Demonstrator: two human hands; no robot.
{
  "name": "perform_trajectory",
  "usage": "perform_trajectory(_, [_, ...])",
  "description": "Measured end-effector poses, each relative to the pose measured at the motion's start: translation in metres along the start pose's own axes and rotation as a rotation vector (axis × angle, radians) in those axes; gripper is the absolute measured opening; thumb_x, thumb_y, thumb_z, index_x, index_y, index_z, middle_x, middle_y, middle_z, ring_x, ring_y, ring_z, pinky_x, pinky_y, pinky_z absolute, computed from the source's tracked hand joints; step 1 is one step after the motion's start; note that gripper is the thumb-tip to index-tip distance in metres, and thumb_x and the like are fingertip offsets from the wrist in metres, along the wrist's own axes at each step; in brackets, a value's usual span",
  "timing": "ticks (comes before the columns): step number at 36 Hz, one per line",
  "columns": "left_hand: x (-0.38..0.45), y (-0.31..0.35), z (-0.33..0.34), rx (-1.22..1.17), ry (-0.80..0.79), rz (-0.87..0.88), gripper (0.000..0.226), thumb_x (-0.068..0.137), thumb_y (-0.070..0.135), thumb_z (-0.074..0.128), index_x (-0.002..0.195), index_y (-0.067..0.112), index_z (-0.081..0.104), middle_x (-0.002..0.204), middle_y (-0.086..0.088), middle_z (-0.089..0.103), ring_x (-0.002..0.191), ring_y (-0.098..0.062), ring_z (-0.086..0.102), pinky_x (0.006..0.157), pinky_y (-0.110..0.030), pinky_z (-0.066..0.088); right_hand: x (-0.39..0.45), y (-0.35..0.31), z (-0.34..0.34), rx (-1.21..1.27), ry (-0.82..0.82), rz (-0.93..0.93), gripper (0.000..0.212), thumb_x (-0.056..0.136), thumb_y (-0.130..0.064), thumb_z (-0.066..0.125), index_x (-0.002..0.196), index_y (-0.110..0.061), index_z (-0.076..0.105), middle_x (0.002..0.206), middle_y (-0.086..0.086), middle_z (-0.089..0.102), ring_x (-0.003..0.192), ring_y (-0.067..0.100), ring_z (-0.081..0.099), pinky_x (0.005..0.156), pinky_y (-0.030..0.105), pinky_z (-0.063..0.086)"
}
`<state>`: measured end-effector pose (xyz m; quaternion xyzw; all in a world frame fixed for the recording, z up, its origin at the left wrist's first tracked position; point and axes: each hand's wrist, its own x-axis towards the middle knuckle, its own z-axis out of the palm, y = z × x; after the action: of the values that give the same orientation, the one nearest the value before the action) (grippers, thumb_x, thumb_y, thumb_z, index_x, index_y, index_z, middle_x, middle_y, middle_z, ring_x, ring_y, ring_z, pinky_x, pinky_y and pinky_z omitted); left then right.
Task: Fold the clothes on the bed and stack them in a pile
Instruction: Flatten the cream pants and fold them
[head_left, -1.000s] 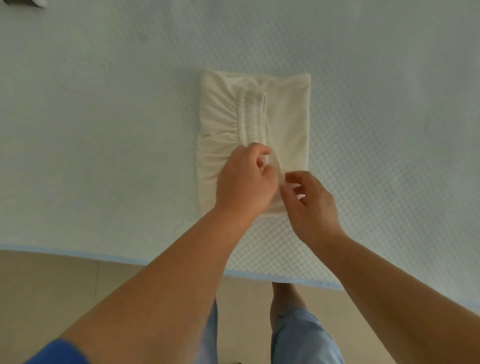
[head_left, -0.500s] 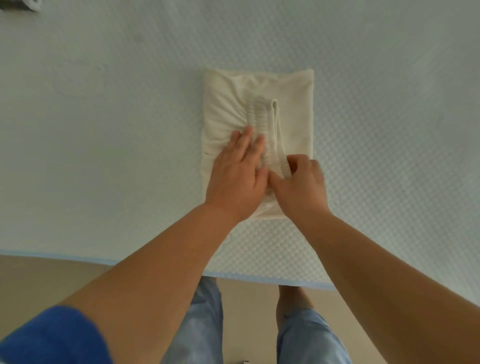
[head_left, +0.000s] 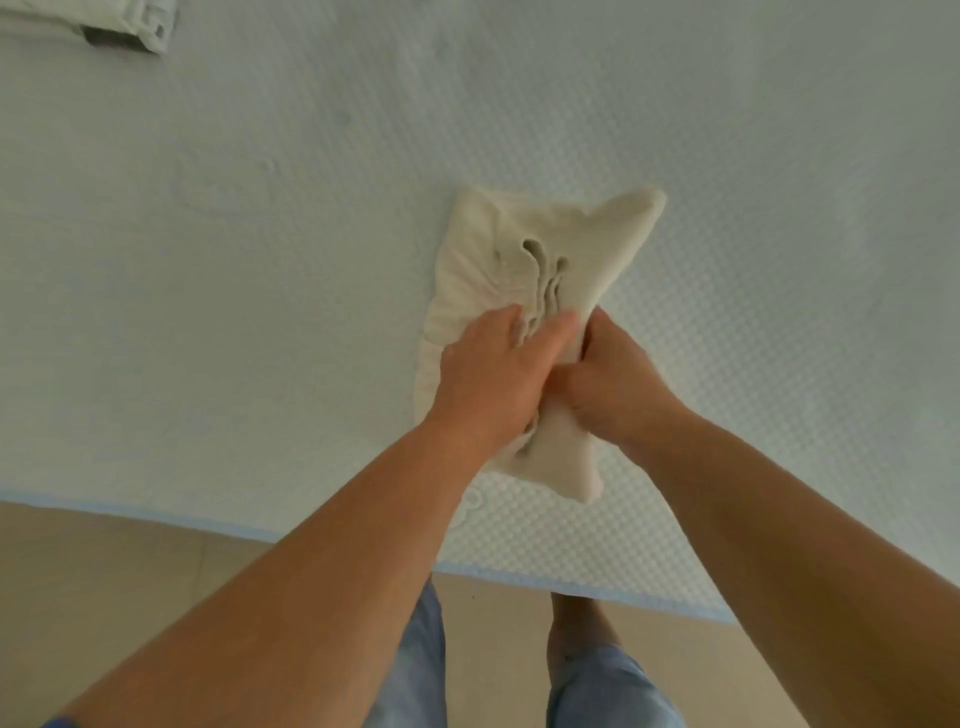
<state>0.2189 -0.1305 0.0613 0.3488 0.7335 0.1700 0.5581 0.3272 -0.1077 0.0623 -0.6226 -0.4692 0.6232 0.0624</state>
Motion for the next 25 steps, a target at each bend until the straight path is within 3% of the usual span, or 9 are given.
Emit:
perform_trajectory(3, [-0.008, 0.007, -0.031, -0.327, -0.063, -0.166, 0.070, 0.053, 0.077, 0.051, 0.105, 0.031, 0.063, 0.086, 0.007, 0.067, 0.068, -0.014, 0.063, 0.051, -0.027, 0.045, -0.010, -0.032, 0.032, -0.337, 0.044, -0.172, 0.049, 0.088, -0.026, 0.057, 0.133, -0.022, 0.038, 0.092, -0.010, 0.064, 0.074, 0.003, 0.062, 0.058, 0.018, 0.051])
perform_trajectory(6, [-0.006, -0.009, -0.074, -0.643, -0.166, -0.180, 0.048, 0.061, 0.060, 0.070, 0.084, 0.018, 0.072, 0.075, 0.000, 0.072, 0.071, -0.013, 0.070, 0.061, -0.026, 0.054, -0.018, -0.062, 0.070, -0.465, -0.013, -0.293, 0.068, 0.087, -0.018, 0.054, 0.145, -0.014, 0.020, 0.100, 0.004, 0.065, 0.087, 0.020, 0.066, 0.076, 0.036, 0.055])
perform_trajectory(9, [-0.002, -0.042, -0.118, -0.794, -0.197, -0.188, 0.041, 0.061, 0.052, 0.071, 0.055, 0.012, 0.063, 0.063, -0.007, 0.060, 0.068, -0.015, 0.062, 0.070, -0.022, 0.050, -0.012, -0.084, 0.111, -0.456, -0.140, -0.295, 0.059, 0.081, -0.017, 0.060, 0.134, -0.015, 0.032, 0.096, 0.001, 0.061, 0.086, 0.021, 0.063, 0.073, 0.034, 0.053])
perform_trajectory(11, [0.004, -0.067, -0.142, -0.839, -0.155, -0.280, 0.052, 0.059, 0.052, 0.073, 0.083, 0.008, 0.058, 0.084, -0.013, 0.053, 0.082, -0.026, 0.055, 0.078, -0.032, 0.045, -0.005, -0.091, 0.138, -0.425, -0.249, -0.238, 0.048, 0.081, -0.022, 0.062, 0.124, -0.019, 0.041, 0.097, -0.002, 0.059, 0.089, 0.019, 0.060, 0.076, 0.032, 0.051])
perform_trajectory(14, [0.012, -0.106, -0.168, -0.819, -0.043, -0.394, 0.033, 0.072, 0.044, 0.068, 0.081, 0.012, 0.065, 0.072, -0.004, 0.067, 0.067, -0.020, 0.065, 0.065, -0.030, 0.051, 0.003, -0.084, 0.169, -0.342, -0.305, -0.159, 0.052, 0.086, -0.030, 0.060, 0.134, -0.027, 0.043, 0.106, -0.013, 0.053, 0.098, 0.009, 0.054, 0.077, 0.016, 0.042])
perform_trajectory(17, [0.016, -0.130, -0.180, -0.823, -0.022, -0.451, 0.024, 0.084, 0.035, 0.064, 0.094, 0.014, 0.069, 0.089, -0.006, 0.073, 0.079, -0.022, 0.070, 0.068, -0.033, 0.052, 0.004, -0.067, 0.178, -0.347, -0.019, -0.195, 0.044, 0.086, -0.031, 0.060, 0.129, -0.026, 0.049, 0.115, -0.013, 0.048, 0.104, 0.007, 0.049, 0.080, 0.014, 0.036])
perform_trajectory(20, [0.018, -0.134, -0.181, -0.850, -0.073, -0.428, 0.020, 0.083, 0.026, 0.065, 0.097, 0.013, 0.068, 0.092, -0.008, 0.074, 0.080, -0.021, 0.071, 0.064, -0.031, 0.057, 0.006, -0.048, 0.167, -0.321, 0.275, -0.078, 0.053, 0.083, -0.032, 0.062, 0.132, -0.022, 0.043, 0.132, -0.005, 0.038, 0.122, 0.015, 0.039, 0.102, 0.035, 0.037])
perform_trajectory(22, [0.018, -0.134, -0.179, -0.787, -0.101, -0.367, 0.017, 0.082, 0.017, 0.066, 0.099, 0.015, 0.067, 0.092, -0.008, 0.073, 0.081, -0.022, 0.070, 0.069, -0.033, 0.057, 0.010, -0.041, 0.157, -0.261, 0.335, 0.090, 0.063, 0.082, -0.036, 0.064, 0.137, -0.019, 0.037, 0.136, -0.001, 0.036, 0.125, 0.019, 0.038, 0.104, 0.039, 0.035])
perform_trajectory(25, [0.017, -0.135, -0.178, -0.727, -0.097, -0.313, 0.027, 0.079, 0.007, 0.068, 0.105, 0.016, 0.064, 0.101, -0.010, 0.070, 0.091, -0.027, 0.067, 0.082, -0.040, 0.054, 0.020, -0.035, 0.148, -0.071, 0.271, 0.294, 0.069, 0.081, -0.046, 0.064, 0.138, -0.017, 0.038, 0.125, -0.001, 0.051, 0.106, 0.018, 0.050, 0.087, 0.034, 0.040])
